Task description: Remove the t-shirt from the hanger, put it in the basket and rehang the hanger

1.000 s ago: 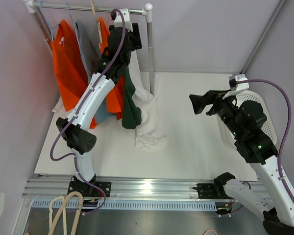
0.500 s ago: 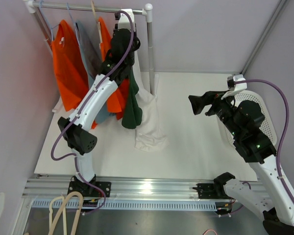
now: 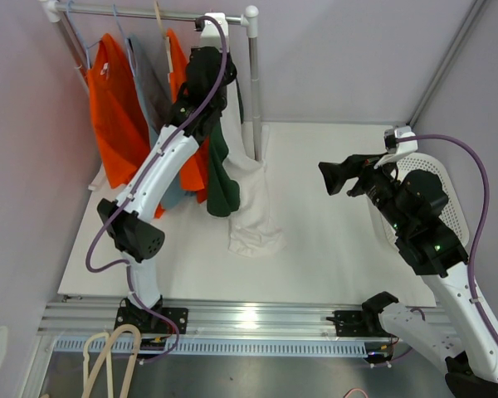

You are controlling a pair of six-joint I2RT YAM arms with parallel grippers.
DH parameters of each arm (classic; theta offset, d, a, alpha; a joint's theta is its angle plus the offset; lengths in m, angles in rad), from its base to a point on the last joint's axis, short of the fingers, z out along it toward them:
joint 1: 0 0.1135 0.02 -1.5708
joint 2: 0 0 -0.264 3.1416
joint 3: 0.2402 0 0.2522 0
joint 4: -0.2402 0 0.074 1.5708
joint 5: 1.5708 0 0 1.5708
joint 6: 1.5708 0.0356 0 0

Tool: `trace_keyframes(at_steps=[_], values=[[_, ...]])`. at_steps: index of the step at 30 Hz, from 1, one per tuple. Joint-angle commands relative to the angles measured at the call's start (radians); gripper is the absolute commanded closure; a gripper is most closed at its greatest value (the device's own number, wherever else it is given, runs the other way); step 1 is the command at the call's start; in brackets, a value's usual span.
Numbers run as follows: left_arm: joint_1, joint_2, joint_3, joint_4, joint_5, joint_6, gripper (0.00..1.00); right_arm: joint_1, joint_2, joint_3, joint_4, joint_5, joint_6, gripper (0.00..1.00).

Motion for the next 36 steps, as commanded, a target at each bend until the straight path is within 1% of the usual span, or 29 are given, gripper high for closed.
trace_keyframes(at_steps=[1,5,9,12,16,21,24,26,28,30,31,33,34,36], values=[[-0.008,-0.035,0.083,0.086,0.002,0.056,0.99,0.001,-0.003,0.011,0.001,-0.01,-0.001,0.0],[-0.008,-0.074,0.072,0.136,-0.001,0.081,0.99,0.0,0.002,0.011,0.001,-0.01,-0.003,0.0],[-0.008,-0.104,0.061,0.14,-0.004,0.073,0.99,0.0,0.002,0.011,-0.004,-0.04,0.002,0.0],[-0.016,-0.147,0.008,0.15,-0.017,0.064,0.99,0.0,0.0,0.011,-0.007,-0.045,0.006,0.01],[-0.025,-0.218,-0.128,0.251,-0.024,0.078,0.99,0.0,0.002,0.011,-0.01,-0.056,0.011,0.01],[-0.034,-0.279,-0.178,0.287,-0.01,0.079,0.99,0.0,0.002,0.005,-0.018,-0.059,0.015,0.0],[-0.045,-0.331,-0.262,0.376,0.019,0.104,0.99,0.0,0.003,0.011,-0.025,-0.068,0.015,0.01],[-0.054,-0.354,-0.282,0.382,0.013,0.114,0.99,0.0,0.006,0.016,-0.039,-0.069,0.014,0.0],[-0.075,-0.362,-0.267,0.329,-0.023,0.113,0.99,0.0,0.014,0.027,-0.051,-0.076,0.017,0.01],[-0.107,-0.376,-0.268,0.308,-0.074,0.111,0.99,0.0,0.029,0.043,-0.068,-0.105,0.015,0.0],[-0.12,-0.376,-0.264,0.289,-0.146,0.114,0.99,0.001,0.057,0.074,-0.097,-0.152,0.015,0.0],[-0.164,-0.37,-0.259,0.273,-0.242,0.125,0.99,0.006,0.084,0.108,-0.123,-0.197,0.014,0.01],[-0.178,-0.37,-0.258,0.252,-0.331,0.127,0.99,0.016,0.097,0.125,-0.133,-0.242,0.015,0.01],[-0.221,-0.362,-0.259,0.235,-0.425,0.137,0.99,0.033,0.098,0.119,-0.113,-0.275,0.02,0.01]])
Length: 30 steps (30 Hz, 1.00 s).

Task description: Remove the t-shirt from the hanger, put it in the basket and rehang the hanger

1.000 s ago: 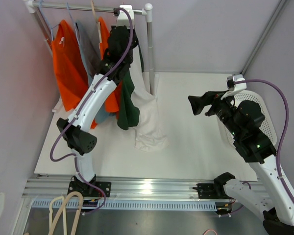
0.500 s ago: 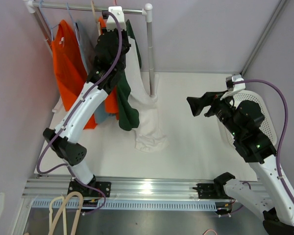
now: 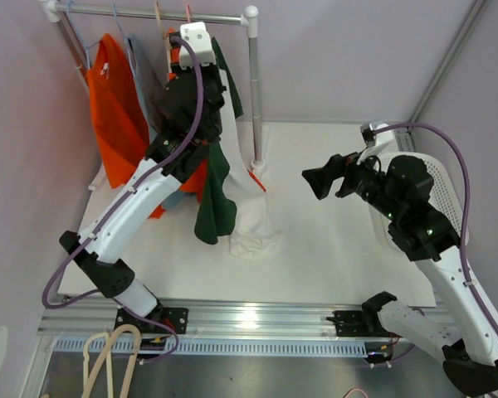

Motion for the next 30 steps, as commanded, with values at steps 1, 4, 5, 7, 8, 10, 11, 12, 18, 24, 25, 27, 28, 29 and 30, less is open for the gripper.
trace_keyframes(at_steps=[1,4,5,7,8,10,11,12,18,24,25,27,28,29,30], values=[[-0.067,-0.029,0.021,0.014,-0.316,0.04,0.99,0.045,-0.006,0.035,0.016,-0.122,0.007,0.02],[-0.099,0.055,0.098,0.142,-0.553,0.205,0.99,0.1,-0.049,-0.032,0.142,-0.226,-0.012,0.03],[-0.105,0.075,0.107,0.205,-0.629,0.347,0.99,0.113,-0.056,-0.063,0.171,-0.243,-0.009,0.03],[-0.107,0.112,0.082,0.51,-0.665,0.53,0.99,0.14,-0.046,-0.068,0.207,-0.243,-0.025,0.03],[-0.11,0.123,0.076,0.631,-0.674,0.719,0.99,0.168,-0.032,-0.066,0.21,-0.222,-0.031,0.04],[-0.113,0.167,0.096,0.897,-0.684,0.95,0.99,0.2,0.009,-0.066,0.224,-0.202,-0.049,0.07],[-0.113,0.187,0.113,0.955,-0.699,1.013,0.99,0.234,0.025,-0.065,0.228,-0.19,-0.066,0.07],[-0.113,0.204,0.126,1.056,-0.707,1.07,0.99,0.249,0.051,-0.066,0.236,-0.165,-0.075,0.07],[-0.127,0.29,0.219,1.204,-0.711,1.269,0.99,0.343,0.126,-0.085,0.306,-0.124,-0.129,0.07],[-0.138,0.283,0.214,1.218,-0.711,1.276,0.99,0.374,0.141,-0.172,0.484,-0.053,-0.138,0.11],[-0.139,0.278,0.209,1.226,-0.711,1.284,0.99,0.375,0.145,-0.177,0.507,-0.049,-0.135,0.11],[-0.144,0.275,0.205,1.228,-0.71,1.285,0.99,0.378,0.167,-0.172,0.52,-0.064,-0.135,0.11],[-0.145,0.275,0.206,1.228,-0.71,1.284,0.99,0.386,0.175,-0.169,0.523,-0.068,-0.135,0.09],[-0.145,0.275,0.205,1.226,-0.71,1.282,0.99,0.395,0.18,-0.172,0.527,-0.068,-0.137,0.09],[-0.147,0.275,0.205,1.224,-0.708,1.284,0.99,0.406,0.184,-0.175,0.547,-0.053,-0.141,0.09]])
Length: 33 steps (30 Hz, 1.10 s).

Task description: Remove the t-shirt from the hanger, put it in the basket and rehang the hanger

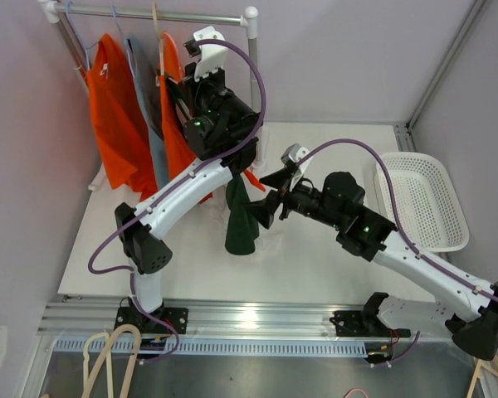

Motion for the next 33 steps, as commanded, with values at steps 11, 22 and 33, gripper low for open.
trace_keyframes(at_steps=[11,22,33], values=[[-0.02,-0.027,0.043,0.053,0.002,0.046,0.99,0.132,0.099,-0.02,0.257,0.198,-0.045,0.22],[0.012,-0.021,0.048,0.058,0.044,0.051,0.99,0.201,0.013,-0.02,0.145,0.319,-0.056,1.0],[0.064,0.063,0.234,-0.241,0.122,-0.09,0.99,0.354,-0.19,-0.104,-0.019,0.504,-0.036,1.0]])
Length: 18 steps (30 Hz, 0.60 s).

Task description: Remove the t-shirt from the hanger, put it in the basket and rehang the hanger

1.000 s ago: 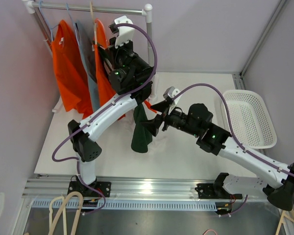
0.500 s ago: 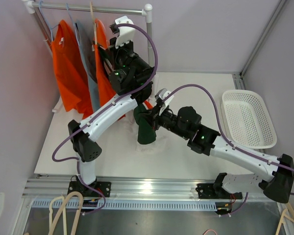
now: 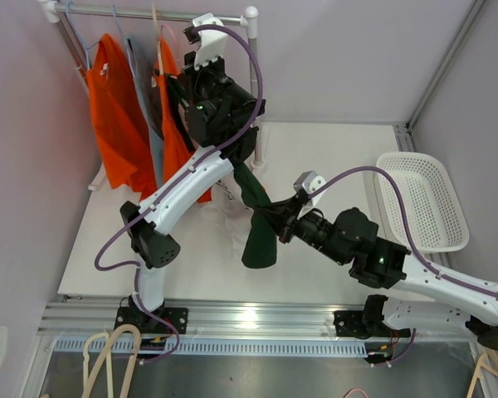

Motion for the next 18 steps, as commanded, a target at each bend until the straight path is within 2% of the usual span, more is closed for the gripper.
trace_keyframes(at_steps=[1,4,7,8,10,11,12,13,18], values=[[0.035,-0.017,0.048,-0.116,0.155,-0.066,0.99,0.051,-0.057,-0.028,-0.094,0.064,0.007,1.0],[0.041,-0.037,0.032,-0.151,0.181,-0.104,0.99,0.083,-0.089,-0.039,-0.117,0.096,0.012,1.0],[0.045,-0.067,0.028,-0.294,0.209,-0.23,0.99,0.126,-0.124,-0.039,-0.138,0.141,0.009,1.0],[0.045,-0.079,0.028,-0.429,0.218,-0.286,0.99,0.135,-0.132,-0.038,-0.15,0.15,0.007,1.0],[0.047,-0.121,0.037,-0.624,0.25,-0.531,0.99,0.158,-0.146,-0.033,-0.163,0.161,0.005,1.0],[0.048,-0.135,0.061,-0.9,0.27,-0.655,0.99,0.167,-0.16,-0.032,-0.174,0.172,0.004,1.0],[0.051,-0.148,0.084,-1.025,0.292,-0.859,0.99,0.175,-0.164,-0.03,-0.178,0.182,0.004,1.0],[0.061,-0.165,0.092,-1.115,0.316,-0.914,0.99,0.192,-0.17,-0.03,-0.183,0.191,0.001,1.0],[0.093,-0.172,0.069,-1.125,0.309,-0.894,0.99,0.235,-0.183,-0.035,-0.22,0.233,0.008,1.0]])
